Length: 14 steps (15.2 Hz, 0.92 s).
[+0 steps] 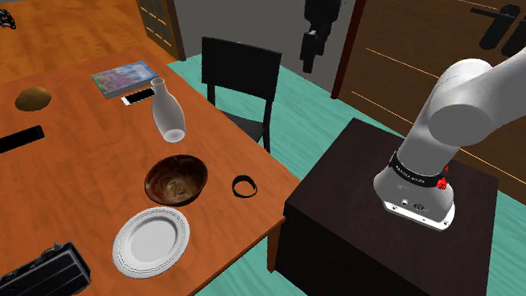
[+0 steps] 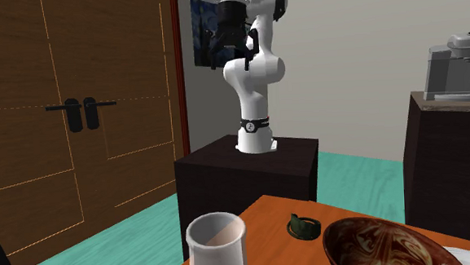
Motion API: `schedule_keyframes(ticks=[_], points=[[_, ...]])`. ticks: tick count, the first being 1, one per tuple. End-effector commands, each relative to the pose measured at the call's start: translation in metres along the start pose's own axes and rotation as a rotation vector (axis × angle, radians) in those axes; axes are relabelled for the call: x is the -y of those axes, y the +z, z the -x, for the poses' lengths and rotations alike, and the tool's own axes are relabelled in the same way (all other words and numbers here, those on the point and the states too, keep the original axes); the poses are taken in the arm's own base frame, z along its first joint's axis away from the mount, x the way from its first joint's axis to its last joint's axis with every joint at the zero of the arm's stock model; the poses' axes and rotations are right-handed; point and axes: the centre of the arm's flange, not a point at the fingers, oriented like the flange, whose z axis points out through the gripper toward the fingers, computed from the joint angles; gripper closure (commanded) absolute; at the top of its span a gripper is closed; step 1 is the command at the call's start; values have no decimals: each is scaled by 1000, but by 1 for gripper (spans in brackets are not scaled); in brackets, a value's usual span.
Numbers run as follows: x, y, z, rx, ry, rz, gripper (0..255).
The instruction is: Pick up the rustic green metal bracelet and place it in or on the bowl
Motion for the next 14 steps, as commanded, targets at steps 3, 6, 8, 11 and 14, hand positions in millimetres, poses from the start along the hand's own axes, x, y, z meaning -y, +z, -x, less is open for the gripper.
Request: schedule_keyframes(ticks=[3, 6, 8, 11, 14], points=[[30, 39, -12, -10, -20, -4, 0], [53, 69, -21, -15, -36, -7, 0], [68, 89, -27, -19, -46, -9, 0], [91, 119, -36, -24, -62, -12, 0], [115, 149, -45, -30, -77, -15, 0]])
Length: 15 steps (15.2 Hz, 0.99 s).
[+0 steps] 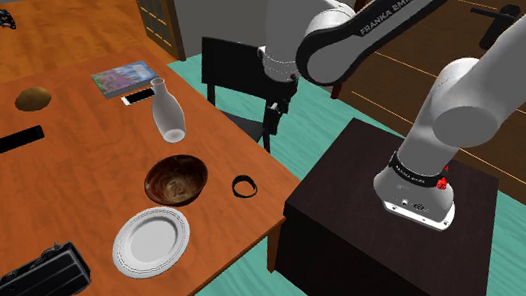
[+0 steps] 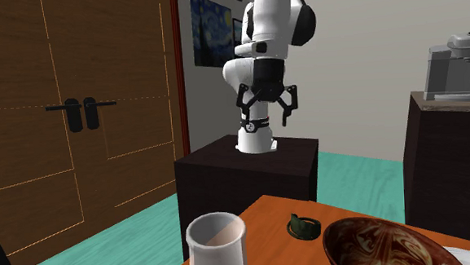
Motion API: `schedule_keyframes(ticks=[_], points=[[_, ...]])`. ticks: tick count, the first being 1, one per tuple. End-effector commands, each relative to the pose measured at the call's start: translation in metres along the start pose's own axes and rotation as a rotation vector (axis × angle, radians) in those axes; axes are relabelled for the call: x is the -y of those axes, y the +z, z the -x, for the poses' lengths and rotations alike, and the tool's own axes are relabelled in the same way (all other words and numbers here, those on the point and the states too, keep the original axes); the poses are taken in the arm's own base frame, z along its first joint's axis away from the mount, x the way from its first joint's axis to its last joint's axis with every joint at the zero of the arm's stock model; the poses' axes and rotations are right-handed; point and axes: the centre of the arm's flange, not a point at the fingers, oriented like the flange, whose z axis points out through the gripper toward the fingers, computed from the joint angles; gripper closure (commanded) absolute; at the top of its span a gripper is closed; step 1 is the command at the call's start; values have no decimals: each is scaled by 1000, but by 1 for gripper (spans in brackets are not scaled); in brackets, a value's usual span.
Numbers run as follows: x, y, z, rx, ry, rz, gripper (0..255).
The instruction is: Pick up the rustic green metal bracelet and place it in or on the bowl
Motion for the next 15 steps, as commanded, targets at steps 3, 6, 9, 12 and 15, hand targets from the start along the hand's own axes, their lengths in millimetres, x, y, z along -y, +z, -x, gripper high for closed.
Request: schedule_keyframes(ticks=[3, 6, 9, 12, 15], points=[[29, 42, -15, -10, -21, -6, 0], [52, 72, -25, -16, -36, -9, 0], [75, 102, -34, -21, -52, -12, 0], [98, 132, -43, -27, -67, -15, 0], [122, 162, -51, -33, -83, -18, 0]])
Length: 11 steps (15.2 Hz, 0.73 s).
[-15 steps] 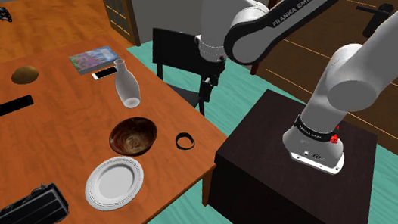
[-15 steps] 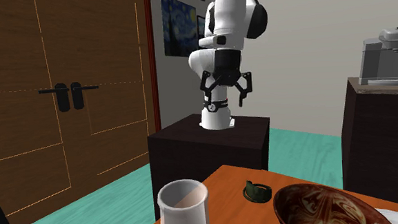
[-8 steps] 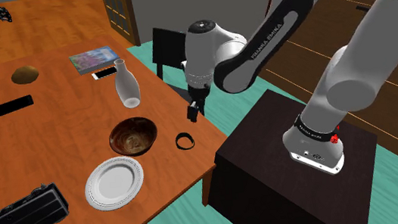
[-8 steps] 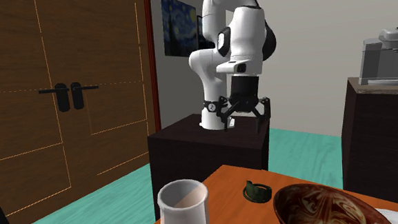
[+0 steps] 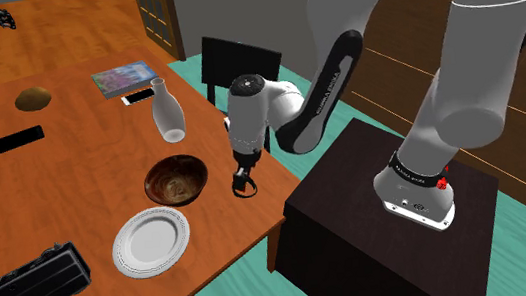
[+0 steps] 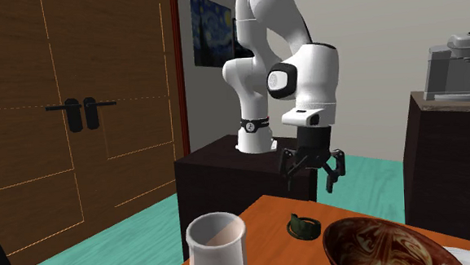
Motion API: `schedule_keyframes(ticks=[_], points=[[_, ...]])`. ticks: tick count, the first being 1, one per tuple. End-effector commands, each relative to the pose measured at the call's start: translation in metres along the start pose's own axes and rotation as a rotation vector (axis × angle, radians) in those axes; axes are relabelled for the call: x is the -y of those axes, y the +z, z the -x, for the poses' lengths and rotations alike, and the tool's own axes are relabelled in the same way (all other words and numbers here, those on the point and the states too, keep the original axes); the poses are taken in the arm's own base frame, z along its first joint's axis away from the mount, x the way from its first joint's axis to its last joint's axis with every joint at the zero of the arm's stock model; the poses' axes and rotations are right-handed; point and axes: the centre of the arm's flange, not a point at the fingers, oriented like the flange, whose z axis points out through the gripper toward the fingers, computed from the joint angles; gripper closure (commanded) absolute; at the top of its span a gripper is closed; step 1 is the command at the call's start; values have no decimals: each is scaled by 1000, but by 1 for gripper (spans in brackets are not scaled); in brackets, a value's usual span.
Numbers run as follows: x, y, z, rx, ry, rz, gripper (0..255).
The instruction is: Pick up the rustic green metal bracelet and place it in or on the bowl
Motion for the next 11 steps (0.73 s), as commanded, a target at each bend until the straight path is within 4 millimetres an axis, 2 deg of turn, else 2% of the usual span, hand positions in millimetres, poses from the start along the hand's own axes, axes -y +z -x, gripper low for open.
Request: schedule_keyframes(ticks=[1, 2, 9, 11], points=[[16, 22, -10, -5, -11, -1, 0], [23, 32, -13, -6, -16, -2, 0], [23, 69, -13, -6, -16, -2, 0], [23, 72, -13, -6, -16, -2, 0]])
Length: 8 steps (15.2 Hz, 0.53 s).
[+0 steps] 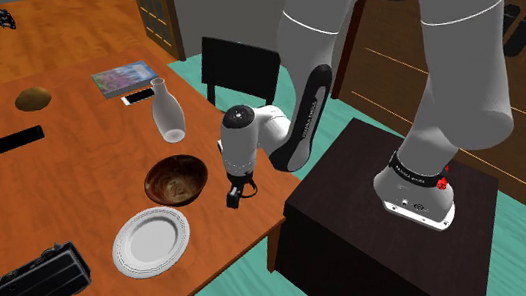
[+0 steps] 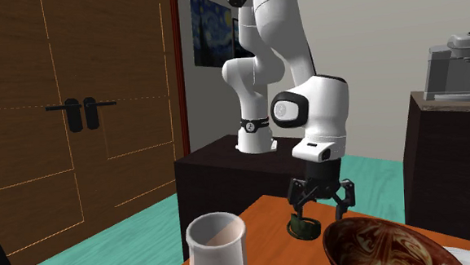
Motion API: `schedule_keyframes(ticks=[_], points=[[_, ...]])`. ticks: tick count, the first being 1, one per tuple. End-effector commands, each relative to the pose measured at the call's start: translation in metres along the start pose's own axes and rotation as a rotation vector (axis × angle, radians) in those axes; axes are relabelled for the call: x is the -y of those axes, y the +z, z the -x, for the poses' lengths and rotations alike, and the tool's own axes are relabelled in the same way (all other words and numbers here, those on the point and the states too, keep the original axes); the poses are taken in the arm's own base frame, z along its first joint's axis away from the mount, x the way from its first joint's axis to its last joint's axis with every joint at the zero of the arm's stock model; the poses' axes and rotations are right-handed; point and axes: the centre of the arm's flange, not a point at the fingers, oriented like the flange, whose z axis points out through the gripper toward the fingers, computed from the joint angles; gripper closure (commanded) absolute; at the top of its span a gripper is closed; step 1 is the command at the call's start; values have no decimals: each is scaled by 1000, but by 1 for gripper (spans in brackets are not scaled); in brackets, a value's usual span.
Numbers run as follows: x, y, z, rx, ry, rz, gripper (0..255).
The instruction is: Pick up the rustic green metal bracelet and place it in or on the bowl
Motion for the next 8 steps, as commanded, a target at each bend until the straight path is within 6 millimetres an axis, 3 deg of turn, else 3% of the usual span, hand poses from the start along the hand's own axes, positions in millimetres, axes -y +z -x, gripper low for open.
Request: schedule_keyframes(ticks=[1, 7, 8], points=[[1, 2, 0, 0, 0, 0, 0], [1, 2, 0, 0, 0, 0, 0], [1, 2, 0, 0, 0, 0, 255]])
